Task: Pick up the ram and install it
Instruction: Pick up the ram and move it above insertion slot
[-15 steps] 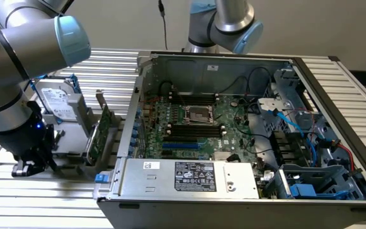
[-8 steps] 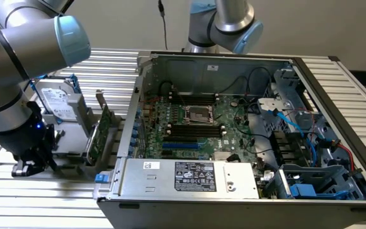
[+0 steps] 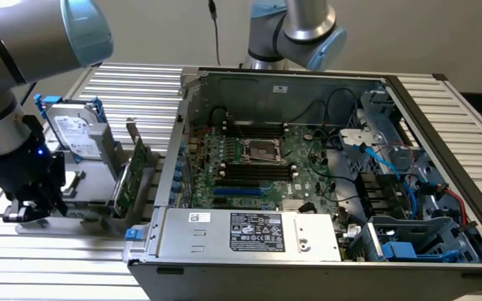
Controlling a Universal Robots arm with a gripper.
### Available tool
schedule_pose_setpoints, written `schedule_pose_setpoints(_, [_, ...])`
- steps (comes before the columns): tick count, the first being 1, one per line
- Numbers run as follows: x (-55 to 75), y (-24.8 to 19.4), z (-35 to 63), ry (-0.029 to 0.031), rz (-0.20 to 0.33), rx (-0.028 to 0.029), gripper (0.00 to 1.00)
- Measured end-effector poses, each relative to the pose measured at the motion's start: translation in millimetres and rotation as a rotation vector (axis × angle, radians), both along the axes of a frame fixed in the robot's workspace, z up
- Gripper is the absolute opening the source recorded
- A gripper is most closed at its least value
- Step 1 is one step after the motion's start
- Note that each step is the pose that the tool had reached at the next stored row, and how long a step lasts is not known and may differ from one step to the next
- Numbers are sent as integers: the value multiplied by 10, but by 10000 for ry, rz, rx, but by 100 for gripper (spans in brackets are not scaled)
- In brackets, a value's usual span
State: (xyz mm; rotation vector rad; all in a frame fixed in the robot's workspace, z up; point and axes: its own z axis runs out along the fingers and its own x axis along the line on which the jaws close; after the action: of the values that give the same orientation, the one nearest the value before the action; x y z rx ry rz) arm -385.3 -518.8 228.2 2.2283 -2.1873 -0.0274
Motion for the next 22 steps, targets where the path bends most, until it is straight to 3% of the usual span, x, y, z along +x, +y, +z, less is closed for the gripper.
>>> schedule_pose_setpoints(9, [39,0,410,-1,0,0,14])
schedule_pose_setpoints(22, [610,0,1004,54,1,-2,14])
